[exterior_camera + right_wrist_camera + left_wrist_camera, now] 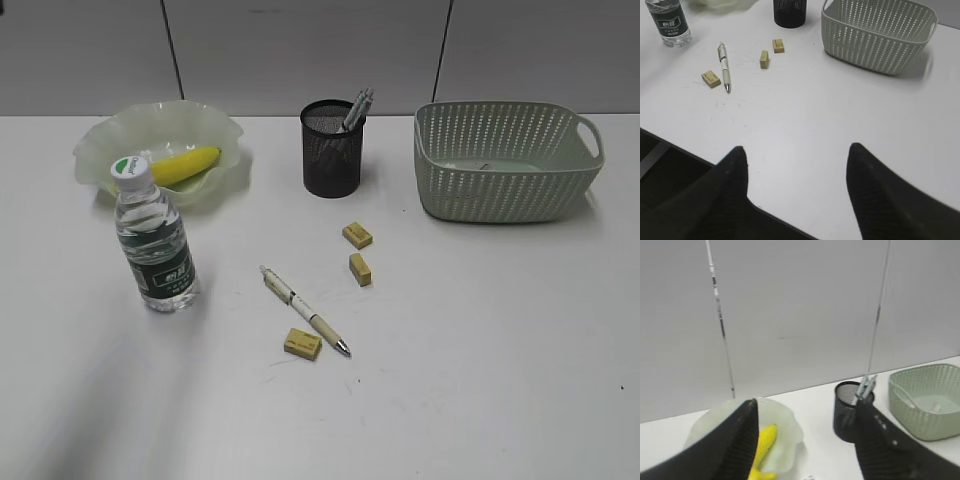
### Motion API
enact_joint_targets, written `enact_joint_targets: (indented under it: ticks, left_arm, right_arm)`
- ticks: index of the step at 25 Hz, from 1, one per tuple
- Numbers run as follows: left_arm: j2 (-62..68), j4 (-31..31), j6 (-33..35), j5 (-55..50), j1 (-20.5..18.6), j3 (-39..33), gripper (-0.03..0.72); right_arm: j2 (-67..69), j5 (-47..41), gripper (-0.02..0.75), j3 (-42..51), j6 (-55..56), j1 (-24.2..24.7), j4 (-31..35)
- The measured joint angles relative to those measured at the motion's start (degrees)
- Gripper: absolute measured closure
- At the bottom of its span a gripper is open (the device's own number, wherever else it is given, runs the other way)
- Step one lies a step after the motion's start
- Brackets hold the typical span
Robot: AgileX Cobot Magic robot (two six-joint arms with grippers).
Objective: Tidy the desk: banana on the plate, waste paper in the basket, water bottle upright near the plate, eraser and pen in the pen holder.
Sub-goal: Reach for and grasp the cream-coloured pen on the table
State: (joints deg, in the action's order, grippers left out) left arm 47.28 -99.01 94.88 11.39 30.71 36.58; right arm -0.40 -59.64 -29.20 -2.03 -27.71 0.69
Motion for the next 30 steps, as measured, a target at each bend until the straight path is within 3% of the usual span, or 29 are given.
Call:
enact_joint_targets:
  ticks: [3, 8, 11, 16, 22, 30]
  left_arm:
    - [-0.8, 1.2, 1.3, 12.0, 0.0, -0.8, 0.237]
    - [1.1, 0.1, 14.8, 34.1, -0.1, -0.8, 0.239]
    - [3.9, -0.6, 21.0, 39.8, 0.2, -1.2, 0.239]
    - [5.5, -1.2, 22.7, 42.6, 2.1, 0.3, 0.254]
    - [5.5, -1.2, 19.7, 30.5, 2.2, 6.0, 0.272]
    - [8.0, -0.9, 5.6, -4.6, 2.2, 10.1, 0.279]
  right_arm:
    - [0.0, 0.0, 0.245, 0.0, 0.0, 0.0, 0.0]
    - [0.0, 0.0, 0.245, 0.0, 0.0, 0.0, 0.0]
    - [0.0, 0.0, 0.245, 0.0, 0.0, 0.0, 0.0]
    - [0.0, 0.0, 0.245, 0.0, 0.0, 0.0, -0.1]
    - [0.0, 0.0, 0.245, 0.0, 0.0, 0.0, -0.3]
    - [0.0, 0.0, 0.245, 0.0, 0.0, 0.0, 0.0]
